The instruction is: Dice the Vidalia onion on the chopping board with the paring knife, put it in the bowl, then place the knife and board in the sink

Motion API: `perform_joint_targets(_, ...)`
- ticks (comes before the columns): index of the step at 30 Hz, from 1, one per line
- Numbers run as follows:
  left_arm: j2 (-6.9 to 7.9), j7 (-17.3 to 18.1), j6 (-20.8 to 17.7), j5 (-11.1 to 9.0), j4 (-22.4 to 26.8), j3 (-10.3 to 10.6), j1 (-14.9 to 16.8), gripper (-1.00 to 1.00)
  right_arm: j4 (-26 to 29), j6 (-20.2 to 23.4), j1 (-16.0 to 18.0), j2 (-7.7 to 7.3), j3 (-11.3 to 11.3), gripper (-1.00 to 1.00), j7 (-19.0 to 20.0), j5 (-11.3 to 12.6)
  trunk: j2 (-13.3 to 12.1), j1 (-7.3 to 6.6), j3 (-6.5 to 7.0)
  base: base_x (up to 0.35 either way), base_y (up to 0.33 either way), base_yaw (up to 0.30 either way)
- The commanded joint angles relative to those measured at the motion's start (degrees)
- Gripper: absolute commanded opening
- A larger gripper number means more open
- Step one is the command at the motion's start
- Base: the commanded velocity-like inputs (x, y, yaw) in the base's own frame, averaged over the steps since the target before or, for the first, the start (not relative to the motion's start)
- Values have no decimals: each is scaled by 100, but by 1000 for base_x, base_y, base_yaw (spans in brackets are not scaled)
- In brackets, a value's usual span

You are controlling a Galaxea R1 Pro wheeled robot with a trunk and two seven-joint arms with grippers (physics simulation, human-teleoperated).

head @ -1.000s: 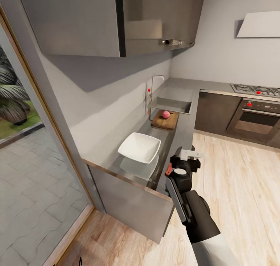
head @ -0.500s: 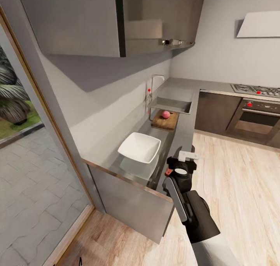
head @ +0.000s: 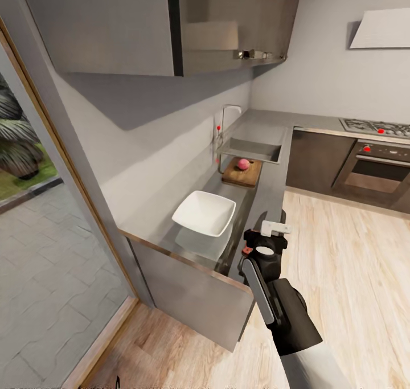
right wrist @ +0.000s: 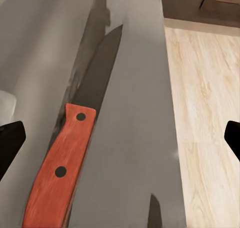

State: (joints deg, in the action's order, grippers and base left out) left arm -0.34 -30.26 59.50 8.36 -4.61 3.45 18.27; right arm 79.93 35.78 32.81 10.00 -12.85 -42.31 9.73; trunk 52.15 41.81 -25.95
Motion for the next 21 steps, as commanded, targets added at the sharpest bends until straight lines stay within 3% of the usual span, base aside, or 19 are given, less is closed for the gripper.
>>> perform_joint_targets(1,-2,-59,18,34,-20,33,10,100,5,18,6,0,-7,100,-49,46,5,1,-16,0,0,0)
perform_joint_targets(21,-2,-59,18,34,-20,33,10,100,5,17,6,0,2,100,223,53,5,1,-198,0,25,0)
